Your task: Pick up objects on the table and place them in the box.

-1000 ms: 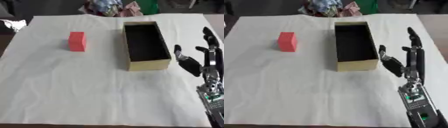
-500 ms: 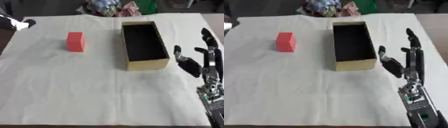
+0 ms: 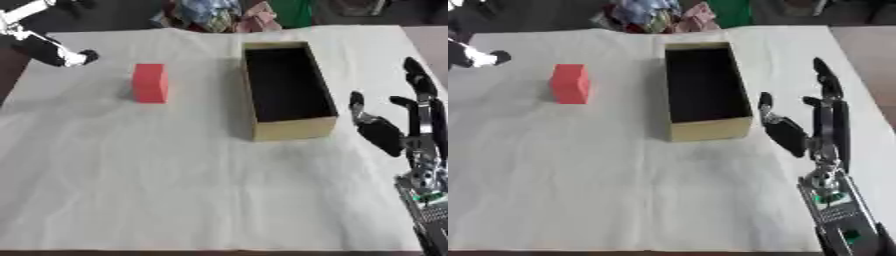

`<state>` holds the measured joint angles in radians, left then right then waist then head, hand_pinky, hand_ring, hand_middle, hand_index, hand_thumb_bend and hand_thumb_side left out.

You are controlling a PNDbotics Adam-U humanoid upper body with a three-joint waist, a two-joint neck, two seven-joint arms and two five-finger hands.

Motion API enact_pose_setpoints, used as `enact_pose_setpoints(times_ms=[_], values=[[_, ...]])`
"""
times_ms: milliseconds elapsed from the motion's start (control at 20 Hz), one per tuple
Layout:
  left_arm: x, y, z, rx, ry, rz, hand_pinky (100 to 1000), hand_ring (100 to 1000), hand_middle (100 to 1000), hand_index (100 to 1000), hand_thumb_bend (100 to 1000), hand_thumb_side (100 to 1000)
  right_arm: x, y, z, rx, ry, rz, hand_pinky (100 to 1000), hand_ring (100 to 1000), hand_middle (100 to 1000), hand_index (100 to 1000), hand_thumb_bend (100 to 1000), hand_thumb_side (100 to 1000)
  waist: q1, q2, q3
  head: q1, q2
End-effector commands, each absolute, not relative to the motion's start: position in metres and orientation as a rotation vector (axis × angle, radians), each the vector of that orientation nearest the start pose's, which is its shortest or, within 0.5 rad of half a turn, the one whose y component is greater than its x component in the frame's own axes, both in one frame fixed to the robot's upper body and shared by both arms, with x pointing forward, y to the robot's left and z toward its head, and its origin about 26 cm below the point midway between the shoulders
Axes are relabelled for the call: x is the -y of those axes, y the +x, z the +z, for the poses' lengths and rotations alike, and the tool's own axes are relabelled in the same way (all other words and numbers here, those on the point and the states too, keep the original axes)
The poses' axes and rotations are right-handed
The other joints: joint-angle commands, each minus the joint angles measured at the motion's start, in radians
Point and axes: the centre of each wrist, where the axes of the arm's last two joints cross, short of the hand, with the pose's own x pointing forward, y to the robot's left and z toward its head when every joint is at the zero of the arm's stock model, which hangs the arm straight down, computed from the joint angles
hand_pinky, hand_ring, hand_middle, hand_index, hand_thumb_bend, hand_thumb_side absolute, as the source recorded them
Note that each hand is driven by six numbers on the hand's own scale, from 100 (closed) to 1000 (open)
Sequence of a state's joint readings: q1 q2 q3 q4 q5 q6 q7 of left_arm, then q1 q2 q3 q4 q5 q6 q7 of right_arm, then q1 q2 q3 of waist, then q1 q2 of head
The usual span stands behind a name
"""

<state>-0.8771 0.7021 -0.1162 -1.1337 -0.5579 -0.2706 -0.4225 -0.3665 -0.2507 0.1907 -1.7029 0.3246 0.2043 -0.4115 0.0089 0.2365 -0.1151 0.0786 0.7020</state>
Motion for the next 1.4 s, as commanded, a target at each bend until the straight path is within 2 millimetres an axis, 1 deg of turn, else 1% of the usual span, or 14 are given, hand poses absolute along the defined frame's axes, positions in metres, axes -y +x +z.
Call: enact_pose_setpoints(times_ms=[50, 300, 750, 1400], values=[[-0.352, 0.446, 0.272, 1.637, 0.887, -1.412, 877, 742, 790, 881, 460, 219, 0.206, 0.342, 0.140, 1.983, -0.625, 0.229, 782, 1000, 953, 1000, 293, 175, 0.000, -0.013, -0.005, 0.008, -0.002], [-0.340, 0.455, 0.266, 1.660, 0.876, -1.414, 882, 745, 795, 884, 479, 214, 0.204, 0.342, 0.140, 1.986, -0.613, 0.230, 782, 1000, 953, 1000, 290, 181, 0.002, -0.010, -0.014, 0.015, -0.004], [-0.324, 0.464, 0.252, 1.652, 0.856, -1.433, 905, 790, 857, 913, 501, 219, 0.203, 0.342, 0.139, 1.987, -0.600, 0.225, 781, 1000, 951, 1000, 271, 188, 0.004, -0.006, -0.026, 0.021, -0.010], [-0.306, 0.472, 0.227, 1.617, 0.894, -1.456, 897, 781, 845, 913, 487, 225, 0.201, 0.342, 0.139, 1.990, -0.589, 0.218, 781, 1000, 951, 1000, 256, 190, 0.002, 0.002, -0.032, 0.030, -0.016]])
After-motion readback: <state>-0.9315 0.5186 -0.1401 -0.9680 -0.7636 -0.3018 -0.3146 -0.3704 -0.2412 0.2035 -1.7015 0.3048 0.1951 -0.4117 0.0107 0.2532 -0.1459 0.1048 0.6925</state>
